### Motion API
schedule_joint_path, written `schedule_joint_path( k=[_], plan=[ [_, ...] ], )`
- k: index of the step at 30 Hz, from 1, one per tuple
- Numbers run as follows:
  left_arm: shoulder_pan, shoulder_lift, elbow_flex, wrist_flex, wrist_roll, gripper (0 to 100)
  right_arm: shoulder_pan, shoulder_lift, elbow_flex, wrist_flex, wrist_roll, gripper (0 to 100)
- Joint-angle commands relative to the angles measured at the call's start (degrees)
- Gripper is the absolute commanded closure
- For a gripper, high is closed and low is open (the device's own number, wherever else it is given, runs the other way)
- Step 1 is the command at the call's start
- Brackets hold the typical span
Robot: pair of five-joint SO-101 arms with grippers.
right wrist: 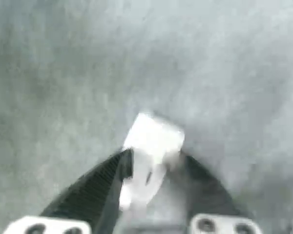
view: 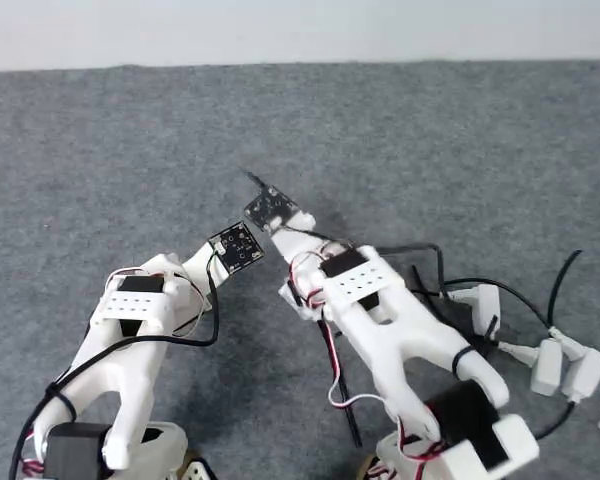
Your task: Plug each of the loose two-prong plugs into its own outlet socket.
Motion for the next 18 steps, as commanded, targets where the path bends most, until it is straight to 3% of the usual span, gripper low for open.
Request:
schedule_joint_path(
  k=[1, 7, 18],
  plan=[
    [-0.4, -1.9, -0.3, -0.9, 0.6, 99, -2.0, -1.8, -3.4, 3.6, -4.2, 70.1],
    [-0.4, -1.9, -0.3, -0.9, 0.6, 99, -4.7, -2.0, -4.0, 5.1, -8.8, 71.3],
    [-0.4, -2.0, -0.3, -0.9, 0.6, 99, -0.9, 6.7, -8.5, 4.4, -9.7, 71.7]
  ],
)
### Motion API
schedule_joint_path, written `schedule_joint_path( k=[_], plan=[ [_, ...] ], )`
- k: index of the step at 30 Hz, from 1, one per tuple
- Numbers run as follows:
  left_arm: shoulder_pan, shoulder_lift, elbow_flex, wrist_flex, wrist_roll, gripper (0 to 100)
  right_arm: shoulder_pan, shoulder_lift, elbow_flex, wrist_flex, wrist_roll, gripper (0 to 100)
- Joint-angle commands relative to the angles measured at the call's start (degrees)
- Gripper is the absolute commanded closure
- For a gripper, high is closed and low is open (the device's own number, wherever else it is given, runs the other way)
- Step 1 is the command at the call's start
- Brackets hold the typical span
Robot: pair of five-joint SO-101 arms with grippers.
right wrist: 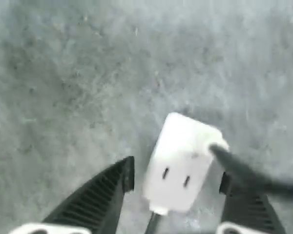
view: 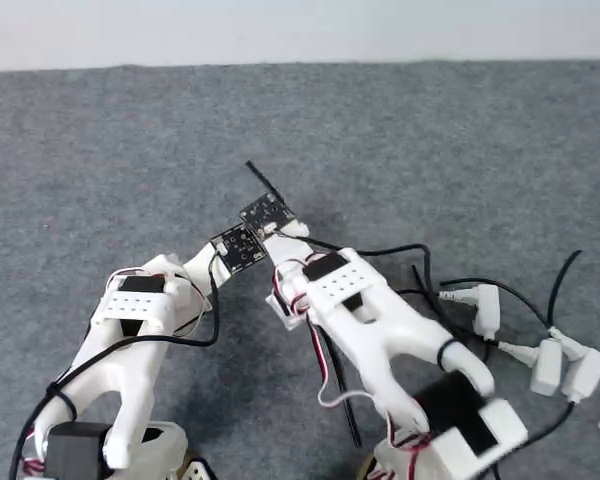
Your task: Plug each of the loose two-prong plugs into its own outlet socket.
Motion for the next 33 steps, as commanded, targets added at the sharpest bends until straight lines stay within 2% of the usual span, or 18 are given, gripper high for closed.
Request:
schedule_joint_path(
  k=[1, 3, 6, 11, 17, 22, 27, 33],
  plan=[
    [-0.4, -2.0, -0.3, -0.9, 0.7, 99, 2.4, 2.7, -7.6, 2.6, -0.2, 73.3],
    [-0.4, -2.0, -0.3, -0.9, 0.7, 99, 2.8, 5.2, -10.4, 5.0, -0.2, 81.0],
    [-0.4, -2.0, -0.3, -0.9, 0.7, 99, 2.8, 8.1, -13.7, 7.3, -0.1, 99.1],
    [-0.4, -2.0, -0.3, -0.9, 0.7, 99, 5.7, 7.4, -15.0, 9.5, 1.7, 98.7],
    [-0.4, -2.0, -0.2, -1.0, 0.7, 99, 13.6, -2.7, -14.8, 12.0, 1.8, 99.0],
    [-0.4, -2.0, -0.3, -1.1, 0.8, 99, 25.7, -12.3, -14.9, 16.6, 2.4, 99.1],
    [-0.4, -2.0, -0.3, -1.1, 0.8, 99, 42.6, -17.2, -14.6, 20.6, 7.0, 99.1],
    [-0.4, -2.0, -0.5, -1.2, 0.8, 99, 64.0, -16.8, -13.2, 17.9, 11.2, 99.1]
  ],
)
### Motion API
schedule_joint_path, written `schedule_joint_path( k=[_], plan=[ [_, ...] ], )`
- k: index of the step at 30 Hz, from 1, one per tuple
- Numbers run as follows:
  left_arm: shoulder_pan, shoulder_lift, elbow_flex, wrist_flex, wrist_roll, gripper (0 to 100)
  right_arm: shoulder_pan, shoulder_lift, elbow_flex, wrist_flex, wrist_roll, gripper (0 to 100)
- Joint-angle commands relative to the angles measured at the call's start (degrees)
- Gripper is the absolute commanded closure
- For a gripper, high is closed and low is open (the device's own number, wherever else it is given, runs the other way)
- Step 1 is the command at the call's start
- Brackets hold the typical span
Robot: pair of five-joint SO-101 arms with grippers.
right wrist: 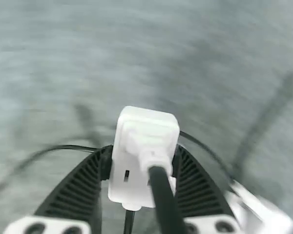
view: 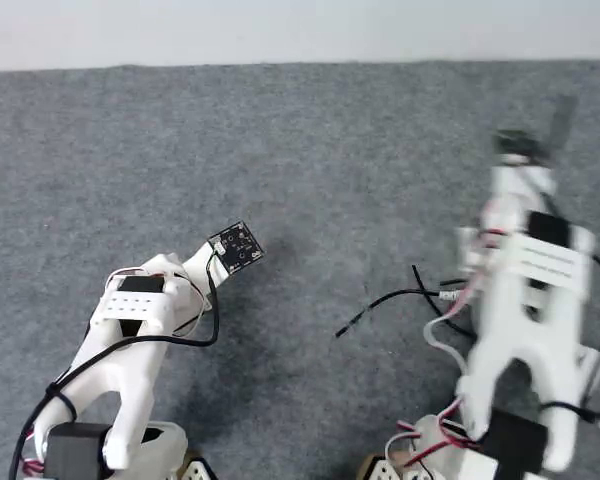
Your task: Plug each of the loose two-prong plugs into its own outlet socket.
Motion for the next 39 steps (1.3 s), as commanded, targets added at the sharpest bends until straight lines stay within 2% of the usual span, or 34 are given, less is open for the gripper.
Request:
schedule_joint_path(
  k=[1, 4, 9, 11, 14, 17, 19, 21, 25, 31, 32, 34, 37, 39],
  plan=[
    [-0.4, -2.0, -0.5, -1.3, 0.4, 99, 13.0, -2.4, -1.2, -3.2, 2.9, 99.1],
    [-0.5, -2.0, -0.4, -2.8, 1.3, 99, 21.1, -0.6, 0.1, -8.6, 3.3, 99.0],
    [-2.1, -4.7, 0.3, -6.0, 7.7, 99, 30.6, 6.0, -0.3, -15.9, 3.3, 98.3],
    [-2.7, -7.9, 2.3, -7.1, 9.0, 99, 32.2, 8.7, -0.3, -18.1, 3.3, 95.0],
    [-2.5, -14.1, 8.4, -11.0, 9.1, 99, 33.2, 12.1, -0.3, -19.3, 3.0, 84.7],
    [-2.4, -21.6, 14.7, -14.4, 9.1, 99, 32.5, 13.1, -0.3, -17.8, 3.0, 74.3],
    [-2.4, -26.9, 18.1, -14.9, 9.2, 99, 31.2, 11.8, -0.3, -14.8, 3.2, 71.8],
    [-2.4, -32.3, 20.9, -14.7, 11.0, 99, 29.7, 8.9, -0.3, -11.1, 3.0, 72.6],
    [-3.7, -43.9, 25.7, -14.7, 19.0, 99, 27.5, 0.7, -0.3, -4.2, 2.6, 78.6],
    [-8.6, -64.7, 34.5, -14.6, 28.3, 99, 25.8, -10.1, 0.3, 7.7, -1.8, 98.8],
    [-9.2, -68.7, 36.3, -14.4, 29.7, 99, 25.7, -11.2, 0.9, 9.2, -1.9, 99.1],
    [-10.4, -76.2, 37.7, -10.1, 32.0, 99, 24.1, -13.3, 3.3, 10.7, -1.9, 97.5],
    [-10.8, -88.0, 37.2, 4.7, 33.5, 99, 20.4, -15.7, 9.3, 9.8, -1.2, 99.0],
    [-10.2, -89.1, 35.4, 10.2, 33.4, 99, 17.7, -17.5, 14.4, 7.5, -1.3, 99.0]
  ],
)
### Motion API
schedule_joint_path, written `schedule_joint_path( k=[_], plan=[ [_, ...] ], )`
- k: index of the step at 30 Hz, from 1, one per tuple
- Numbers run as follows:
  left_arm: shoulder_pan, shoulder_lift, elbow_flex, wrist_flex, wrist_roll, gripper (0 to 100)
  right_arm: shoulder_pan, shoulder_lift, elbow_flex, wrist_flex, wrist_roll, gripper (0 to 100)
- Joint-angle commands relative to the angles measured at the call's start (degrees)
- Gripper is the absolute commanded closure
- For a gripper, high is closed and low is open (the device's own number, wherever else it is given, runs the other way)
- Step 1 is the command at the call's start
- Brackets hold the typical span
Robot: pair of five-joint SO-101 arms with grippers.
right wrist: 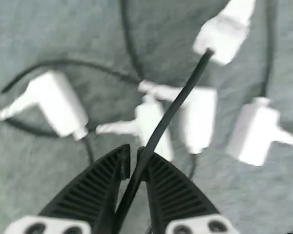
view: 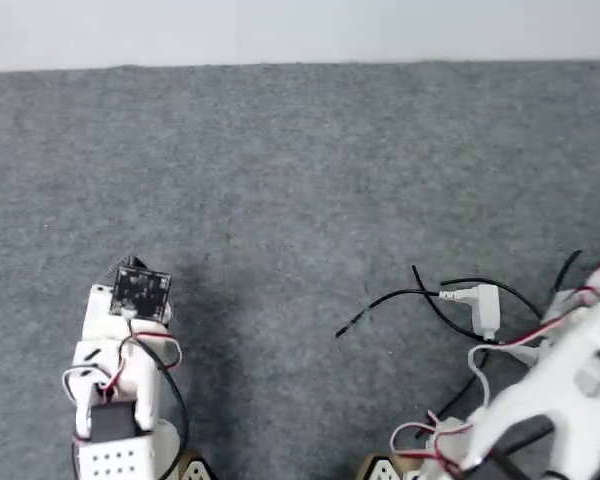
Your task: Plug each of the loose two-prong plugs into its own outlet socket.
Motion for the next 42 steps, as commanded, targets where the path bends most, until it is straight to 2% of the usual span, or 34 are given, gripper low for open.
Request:
schedule_joint_path(
  k=[1, 6, 10, 14, 20, 23, 28, 37, 42],
  plan=[
    [0.0, -3.7, -3.9, 11.0, 1.1, 99, -5.0, -5.0, 6.6, -3.2, -0.2, 99.0],
    [0.1, -3.9, -6.3, 17.6, 1.4, 99, -10.5, -10.6, 19.3, -10.5, -0.5, 99.0],
    [0.2, -4.0, -6.4, 20.2, 1.5, 99, -16.5, -16.1, 26.2, -11.6, -0.1, 99.0],
    [0.7, -4.0, -6.0, 23.0, 1.5, 98, -25.7, -21.4, 32.3, -11.6, -0.1, 98.9],
    [3.1, -4.0, -4.8, 27.6, 1.4, 99, -43.8, -28.9, 42.1, -11.6, -0.4, 99.0],
    [3.1, -4.0, -4.3, 29.5, 1.4, 99, -49.5, -34.3, 46.8, -13.1, -0.3, 99.0],
    [3.5, -4.0, -1.3, 30.2, 1.1, 99, -51.1, -46.8, 55.7, -14.7, -0.1, 99.0],
    [3.2, -4.0, -0.9, 30.3, 1.1, 99, -50.7, -75.7, 61.5, -1.1, -0.1, 99.0],
    [3.3, -4.0, -0.9, 30.3, 1.1, 99, -50.9, -74.0, 61.5, -2.3, -0.1, 99.0]
  ],
)
